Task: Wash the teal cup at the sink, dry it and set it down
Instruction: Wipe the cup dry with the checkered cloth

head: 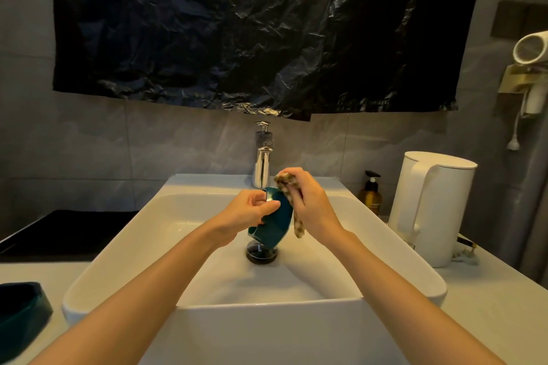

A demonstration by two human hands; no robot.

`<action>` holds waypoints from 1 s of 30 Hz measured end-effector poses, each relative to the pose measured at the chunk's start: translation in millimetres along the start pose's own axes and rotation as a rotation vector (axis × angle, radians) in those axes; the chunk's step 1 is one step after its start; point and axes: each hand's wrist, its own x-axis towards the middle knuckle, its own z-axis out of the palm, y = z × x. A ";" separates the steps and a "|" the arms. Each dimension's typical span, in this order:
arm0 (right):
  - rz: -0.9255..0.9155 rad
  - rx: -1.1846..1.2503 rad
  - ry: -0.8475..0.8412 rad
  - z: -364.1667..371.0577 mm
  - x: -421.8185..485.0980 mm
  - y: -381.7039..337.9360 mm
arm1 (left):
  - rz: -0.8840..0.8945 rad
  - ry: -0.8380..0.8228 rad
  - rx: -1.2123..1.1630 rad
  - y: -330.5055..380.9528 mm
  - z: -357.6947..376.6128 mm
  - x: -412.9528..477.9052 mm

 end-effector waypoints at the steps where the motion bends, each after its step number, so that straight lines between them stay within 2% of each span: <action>1: 0.032 0.002 0.026 -1.6 1.3 2.0 | 0.004 -0.003 0.001 0.5 0.4 0.0; 3: 0.033 0.015 0.037 -4.8 0.5 4.4 | 0.012 0.003 -0.011 1.7 -0.2 0.9; 7: -0.087 -0.049 -0.058 0.4 -7.2 -0.9 | 0.028 0.018 0.023 3.8 -3.2 -0.7; 12: 0.069 -0.079 -0.024 3.1 4.2 -1.7 | 0.026 -0.041 0.128 0.4 2.3 -1.5; 17: -0.107 -0.116 -0.030 -4.5 -4.0 -3.9 | 0.015 -0.017 0.136 -1.1 2.5 0.7; 22: -0.048 -0.098 0.014 -0.9 4.4 -0.9 | 0.007 0.003 0.140 -3.2 1.4 1.5; 26: -0.176 -0.121 -0.104 -1.5 -4.2 1.0 | 0.006 0.011 0.143 -5.3 -0.9 1.8; 30: -0.032 -0.083 -0.020 -0.9 5.2 3.9 | -0.003 -0.004 0.126 -3.7 1.6 1.6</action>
